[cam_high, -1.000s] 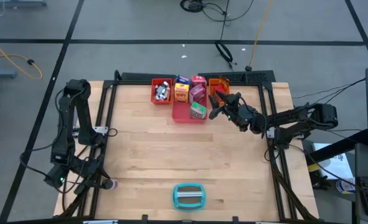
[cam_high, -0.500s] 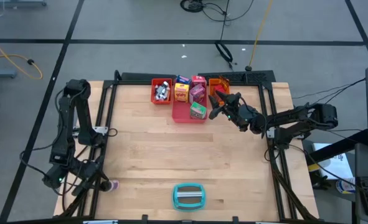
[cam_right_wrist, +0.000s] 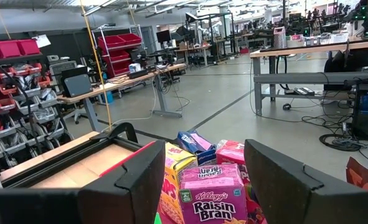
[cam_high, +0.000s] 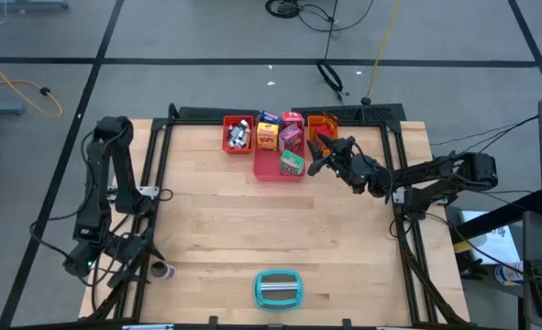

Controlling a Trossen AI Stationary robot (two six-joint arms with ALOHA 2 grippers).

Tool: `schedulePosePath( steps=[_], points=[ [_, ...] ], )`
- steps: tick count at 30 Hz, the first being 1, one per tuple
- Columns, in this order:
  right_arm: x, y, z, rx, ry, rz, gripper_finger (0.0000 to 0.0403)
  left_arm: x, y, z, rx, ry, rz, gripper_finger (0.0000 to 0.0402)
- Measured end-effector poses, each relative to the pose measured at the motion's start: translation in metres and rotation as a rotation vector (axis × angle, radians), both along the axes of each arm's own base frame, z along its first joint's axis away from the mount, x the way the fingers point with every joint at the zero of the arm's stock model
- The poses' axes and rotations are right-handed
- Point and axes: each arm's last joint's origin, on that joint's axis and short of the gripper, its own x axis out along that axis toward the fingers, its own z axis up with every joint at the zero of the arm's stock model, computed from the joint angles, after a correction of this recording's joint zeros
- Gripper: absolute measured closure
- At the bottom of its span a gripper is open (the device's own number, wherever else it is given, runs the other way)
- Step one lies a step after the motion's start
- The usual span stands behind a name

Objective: Pick & Place Kitchen Items
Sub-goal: Put the purple seasoning bottle into the orange bin

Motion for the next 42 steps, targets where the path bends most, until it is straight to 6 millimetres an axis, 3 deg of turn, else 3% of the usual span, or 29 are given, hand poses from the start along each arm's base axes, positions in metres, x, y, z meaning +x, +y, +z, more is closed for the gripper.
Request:
schedulePosePath(
  steps=[5,14,28,31,42],
  points=[
    [0.000,0.000,0.000,0.000,0.000,0.000,0.0193,0.001,0.000,0.000,-0.015,0.015,0.016,0.0007],
    [0.000,0.000,0.000,0.000,0.000,0.000,0.0193,0.001,-0.003,-0.004,-0.027,0.037,0.052,0.0042],
    [0.000,0.000,0.000,0.000,0.000,0.000,0.0193,0.001,0.004,-0.013,-0.033,0.141,0.130,0.0039],
    [0.000,0.000,0.000,0.000,0.000,0.000,0.0193,0.005,0.009,-0.017,0.012,0.071,0.177,0.0039],
    [0.000,0.000,-0.002,0.003,0.022,0.000,0.0193,0.020,0.011,-0.016,0.031,0.112,0.260,0.0038]
  ],
)
